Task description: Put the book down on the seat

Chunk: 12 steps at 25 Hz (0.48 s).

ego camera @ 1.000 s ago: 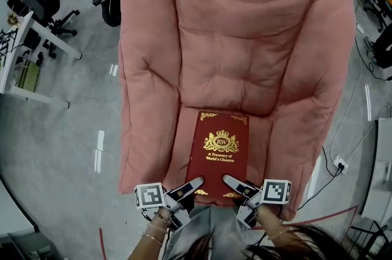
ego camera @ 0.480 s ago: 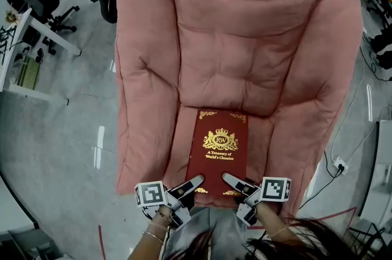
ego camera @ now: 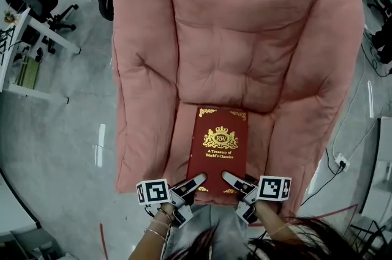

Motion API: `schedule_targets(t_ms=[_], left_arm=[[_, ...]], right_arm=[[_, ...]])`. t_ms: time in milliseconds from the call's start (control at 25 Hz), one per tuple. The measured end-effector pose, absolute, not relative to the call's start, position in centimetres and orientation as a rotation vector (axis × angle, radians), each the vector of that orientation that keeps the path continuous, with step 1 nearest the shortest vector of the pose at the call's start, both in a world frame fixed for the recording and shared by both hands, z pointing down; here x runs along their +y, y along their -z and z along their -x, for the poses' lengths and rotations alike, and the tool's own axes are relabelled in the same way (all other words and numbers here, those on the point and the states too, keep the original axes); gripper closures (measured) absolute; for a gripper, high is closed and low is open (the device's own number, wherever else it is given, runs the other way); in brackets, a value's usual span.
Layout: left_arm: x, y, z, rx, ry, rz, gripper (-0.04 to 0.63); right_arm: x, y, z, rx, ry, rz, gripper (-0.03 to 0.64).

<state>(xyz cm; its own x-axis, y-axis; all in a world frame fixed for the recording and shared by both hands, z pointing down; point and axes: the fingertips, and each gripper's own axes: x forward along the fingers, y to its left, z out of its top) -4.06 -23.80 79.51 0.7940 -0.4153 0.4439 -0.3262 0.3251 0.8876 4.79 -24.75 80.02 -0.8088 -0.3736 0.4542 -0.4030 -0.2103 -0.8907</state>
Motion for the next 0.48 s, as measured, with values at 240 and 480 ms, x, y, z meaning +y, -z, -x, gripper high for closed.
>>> schedule_targets(t_ms=[240,480], left_arm=[[-23.6,-80.2,3.9,-0.716,0.01,-1.293,0.311],[-23.3,-81.2,4.1,-0.753,-0.055,-1.306,0.284]], right_arm=[[-24.4,-81.1,-5.1,-1.926,-2.164,-1.003,0.265],[-24.2,-81.7,-5.0,-1.909,-2.122,-1.01,0.261]])
